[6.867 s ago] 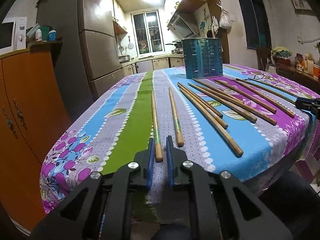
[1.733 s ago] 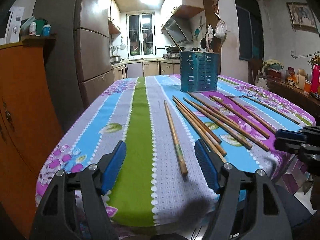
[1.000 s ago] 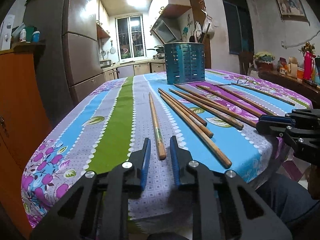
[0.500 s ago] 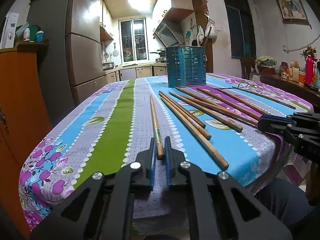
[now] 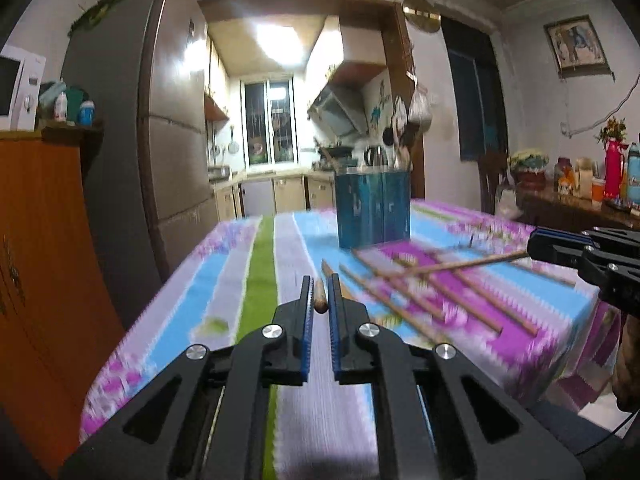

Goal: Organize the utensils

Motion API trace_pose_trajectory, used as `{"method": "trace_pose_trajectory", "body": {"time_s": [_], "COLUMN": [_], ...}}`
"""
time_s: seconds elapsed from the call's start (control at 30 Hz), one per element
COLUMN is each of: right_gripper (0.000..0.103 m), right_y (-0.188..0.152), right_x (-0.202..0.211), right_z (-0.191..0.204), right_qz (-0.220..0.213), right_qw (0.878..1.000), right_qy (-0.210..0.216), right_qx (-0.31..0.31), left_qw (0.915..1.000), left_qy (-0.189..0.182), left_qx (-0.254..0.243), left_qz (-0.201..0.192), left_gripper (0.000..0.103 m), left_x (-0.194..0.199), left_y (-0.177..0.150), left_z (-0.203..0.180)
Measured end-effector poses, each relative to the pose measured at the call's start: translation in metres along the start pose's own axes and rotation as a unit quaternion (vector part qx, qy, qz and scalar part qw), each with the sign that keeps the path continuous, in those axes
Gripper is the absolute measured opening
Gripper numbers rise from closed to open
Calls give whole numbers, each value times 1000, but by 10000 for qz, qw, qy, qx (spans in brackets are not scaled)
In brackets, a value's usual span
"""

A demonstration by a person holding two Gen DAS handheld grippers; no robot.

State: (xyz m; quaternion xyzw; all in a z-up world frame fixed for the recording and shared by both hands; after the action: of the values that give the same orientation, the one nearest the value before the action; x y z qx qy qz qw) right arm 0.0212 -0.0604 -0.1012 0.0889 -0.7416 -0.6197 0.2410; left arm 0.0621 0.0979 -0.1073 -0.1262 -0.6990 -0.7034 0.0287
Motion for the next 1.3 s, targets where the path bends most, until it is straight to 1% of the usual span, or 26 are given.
{"method": "trace_pose_trajectory", "body": {"time_s": [0.2, 0.33, 0.53, 0.6, 0.7, 0.77, 0.83, 0.87, 0.9, 0.93, 0.97, 1.0, 1.07, 1.13, 1.17, 1.27, 1.3], "right_gripper": [8, 8, 8, 8, 8, 8, 8, 8, 8, 8, 8, 8, 8, 8, 8, 8, 8], "right_y": [50, 78, 110, 120, 128, 130, 128, 125, 123, 120, 119, 117, 113, 109, 108, 105, 103], "right_x": [2, -16, -49, -62, -72, -73, -69, -66, -63, -59, -58, -55, -52, -49, -49, -48, -48], "right_z": [-10, -25, -43, -45, -43, -42, -41, -41, -41, -41, -41, -41, -42, -43, -43, -42, -42], "right_qz": [-386, -393, -342, -287, -222, -212, -218, -205, -212, -221, -222, -224, -228, -215, -202, -171, -161], "right_qw": [9989, 9987, 9984, 9984, 9980, 9978, 9975, 9974, 9973, 9973, 9973, 9974, 9975, 9977, 9977, 9978, 9978], "right_qy": [74, 280, 428, 463, 544, 556, 590, 618, 627, 625, 627, 638, 631, 623, 621, 623, 612], "right_qx": [250, 187, 130, 164, 250, 303, 331, 318, 310, 305, 295, 259, 223, 178, 168, 163, 179], "left_qw": [9990, 9983, 9982, 9986, 9992, 9994, 9995, 9993, 9993, 9990, 9988, 9985, 9973, 9967, 9965, 9955, 9954], "left_qy": [-52, -118, -218, -246, -290, -313, -264, -263, -255, -253, -230, -183, -236, -228, -154, -138, -128], "left_qx": [-44, -99, -164, -189, -143, -156, -163, -151, -104, -46, -44, -61, -24, -151, -253, -255, -263], "left_qz": [-437, -562, -532, -430, -223, -64, 86, 201, 267, 366, 429, 503, 693, 760, 783, 901, 911], "left_gripper": [6, 6, 6, 6, 6, 6, 7, 8, 16, 23, 33, 34, 34, 34, 34, 33, 30], "left_x": [-5, -19, -47, -58, -62, -56, -38, -28, -21, -11, -4, 6, 18, 23, 22, 16, 15], "left_y": [49, 75, 101, 106, 104, 92, 67, 49, 36, 16, 2, -19, -51, -68, -75, -87, -88], "left_z": [-3, -6, -10, -10, -4, -1, 4, 6, 7, 7, 6, 3, -8, -17, -19, -20, -19]}}
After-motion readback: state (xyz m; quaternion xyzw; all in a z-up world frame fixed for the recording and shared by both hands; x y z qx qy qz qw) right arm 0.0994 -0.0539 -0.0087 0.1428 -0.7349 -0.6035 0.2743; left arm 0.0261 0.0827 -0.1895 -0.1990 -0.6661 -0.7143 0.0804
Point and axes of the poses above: each gripper's, at about its wrist camera, not at the fingertips, and x roughly against the way its jaws point, z to its left, y to its top, the point moved 10 cm from there along -x, roughly the way its jaws point, and after that the axes turned 5 degrees about x, right-handed, at the moved point
